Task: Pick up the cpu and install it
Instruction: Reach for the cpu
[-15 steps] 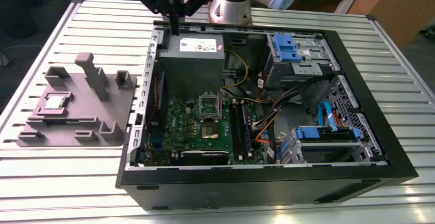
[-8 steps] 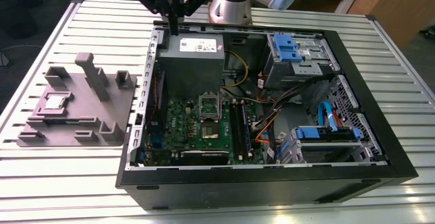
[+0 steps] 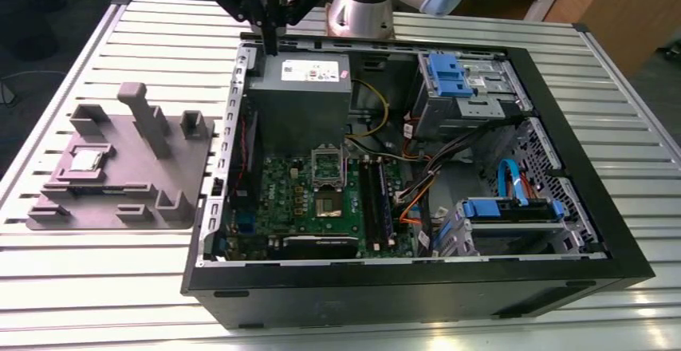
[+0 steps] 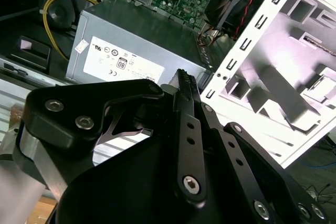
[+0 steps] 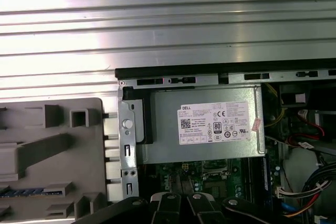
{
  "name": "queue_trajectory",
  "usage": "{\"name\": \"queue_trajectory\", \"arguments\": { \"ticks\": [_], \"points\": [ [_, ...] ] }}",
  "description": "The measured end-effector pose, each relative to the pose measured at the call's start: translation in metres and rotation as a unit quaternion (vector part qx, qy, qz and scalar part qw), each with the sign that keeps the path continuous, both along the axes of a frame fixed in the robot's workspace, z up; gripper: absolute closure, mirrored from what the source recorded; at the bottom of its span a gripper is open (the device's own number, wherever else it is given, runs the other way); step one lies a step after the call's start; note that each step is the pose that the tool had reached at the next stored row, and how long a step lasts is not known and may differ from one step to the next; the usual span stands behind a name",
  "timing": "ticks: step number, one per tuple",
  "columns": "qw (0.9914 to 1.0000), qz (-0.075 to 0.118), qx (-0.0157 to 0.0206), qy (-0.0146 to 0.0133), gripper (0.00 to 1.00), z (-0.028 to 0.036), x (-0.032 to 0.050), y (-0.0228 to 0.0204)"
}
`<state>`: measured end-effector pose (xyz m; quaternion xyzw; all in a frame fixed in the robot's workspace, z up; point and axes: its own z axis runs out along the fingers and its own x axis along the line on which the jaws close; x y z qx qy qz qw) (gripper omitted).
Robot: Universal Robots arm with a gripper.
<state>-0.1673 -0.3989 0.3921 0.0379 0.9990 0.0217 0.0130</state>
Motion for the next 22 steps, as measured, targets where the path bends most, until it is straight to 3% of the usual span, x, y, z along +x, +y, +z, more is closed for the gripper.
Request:
{"name": "queue_trajectory", "arguments": {
  "ticks": [3, 22],
  "points": [
    [1.0, 0.0, 0.0, 0.0, 0.9, 0.0, -0.0044, 0.0],
    [1.0, 0.0, 0.0, 0.0, 0.9, 0.0, -0.0083, 0.0]
  ]
}}
